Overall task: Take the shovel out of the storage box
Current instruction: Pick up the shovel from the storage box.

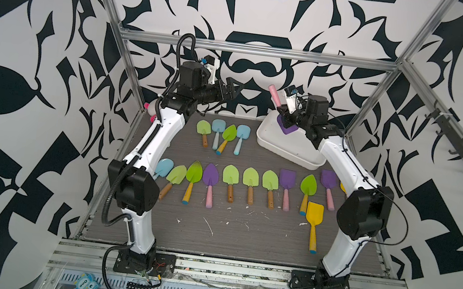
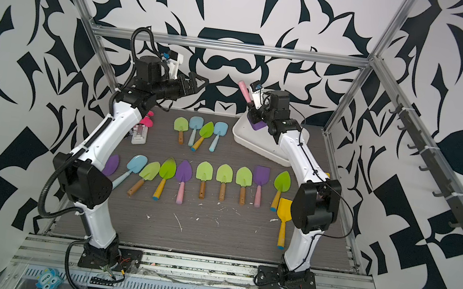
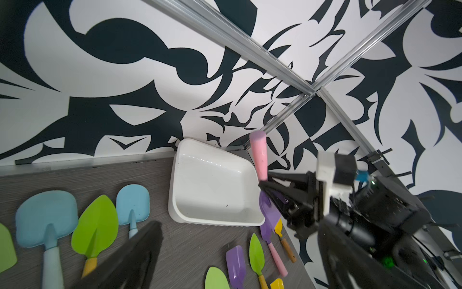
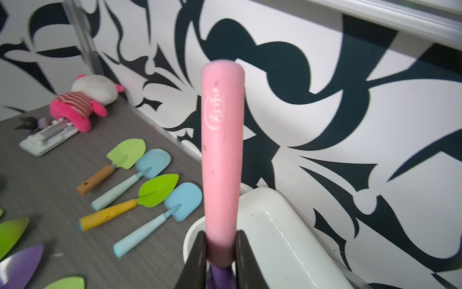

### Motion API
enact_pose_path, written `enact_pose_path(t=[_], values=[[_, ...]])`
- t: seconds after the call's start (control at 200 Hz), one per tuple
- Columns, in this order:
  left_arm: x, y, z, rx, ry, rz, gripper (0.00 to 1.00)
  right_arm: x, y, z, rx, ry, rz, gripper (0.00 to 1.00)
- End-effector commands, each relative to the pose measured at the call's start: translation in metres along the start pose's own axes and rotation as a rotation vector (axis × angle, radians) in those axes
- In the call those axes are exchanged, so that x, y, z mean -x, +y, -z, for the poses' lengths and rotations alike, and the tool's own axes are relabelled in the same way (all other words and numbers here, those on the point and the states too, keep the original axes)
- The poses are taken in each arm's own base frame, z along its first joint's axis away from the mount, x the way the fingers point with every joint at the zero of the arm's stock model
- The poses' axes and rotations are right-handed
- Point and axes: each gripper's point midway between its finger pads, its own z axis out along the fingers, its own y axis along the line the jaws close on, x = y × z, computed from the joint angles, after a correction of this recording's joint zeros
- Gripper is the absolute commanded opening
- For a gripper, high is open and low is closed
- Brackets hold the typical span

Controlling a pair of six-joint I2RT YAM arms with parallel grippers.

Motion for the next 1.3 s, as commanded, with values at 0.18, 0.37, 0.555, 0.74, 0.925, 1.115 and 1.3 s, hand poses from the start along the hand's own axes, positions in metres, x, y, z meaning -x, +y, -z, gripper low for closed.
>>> enact_pose_path(t=[0.18, 0.37, 0.555, 0.74, 0.925, 1.115, 1.3], values=[[-0.063, 0.023, -0.002, 0.036, 0.299, 0.056, 1.00, -0.023, 0.085, 0.024, 0.225, 0.070, 0.332, 0.00], [-0.112, 0.046, 0.022, 0.090, 0.417, -0.155, 0.98, -0.059, 0.126, 0.043, 0.344, 0.177, 0.576, 0.00], [-0.137, 0.057, 0.042, 0.125, 0.427, -0.206, 0.98, -0.117, 0.170, 0.076, 0.470, 0.335, 0.716, 0.00], [-0.157, 0.056, 0.051, 0.083, 0.460, -0.253, 0.98, -0.176, 0.198, 0.111, 0.584, 0.487, 0.772, 0.00], [-0.166, 0.065, 0.055, 0.110, 0.495, -0.258, 0.96, -0.216, 0.231, 0.152, 0.738, 0.609, 0.835, 0.00], [-0.168, 0.066, 0.055, 0.113, 0.492, -0.264, 0.95, -0.225, 0.257, 0.185, 0.840, 0.635, 0.901, 0.00], [-0.185, 0.056, 0.056, 0.036, 0.529, -0.213, 0.94, -0.238, 0.271, 0.206, 0.947, 0.661, 1.027, 0.00]])
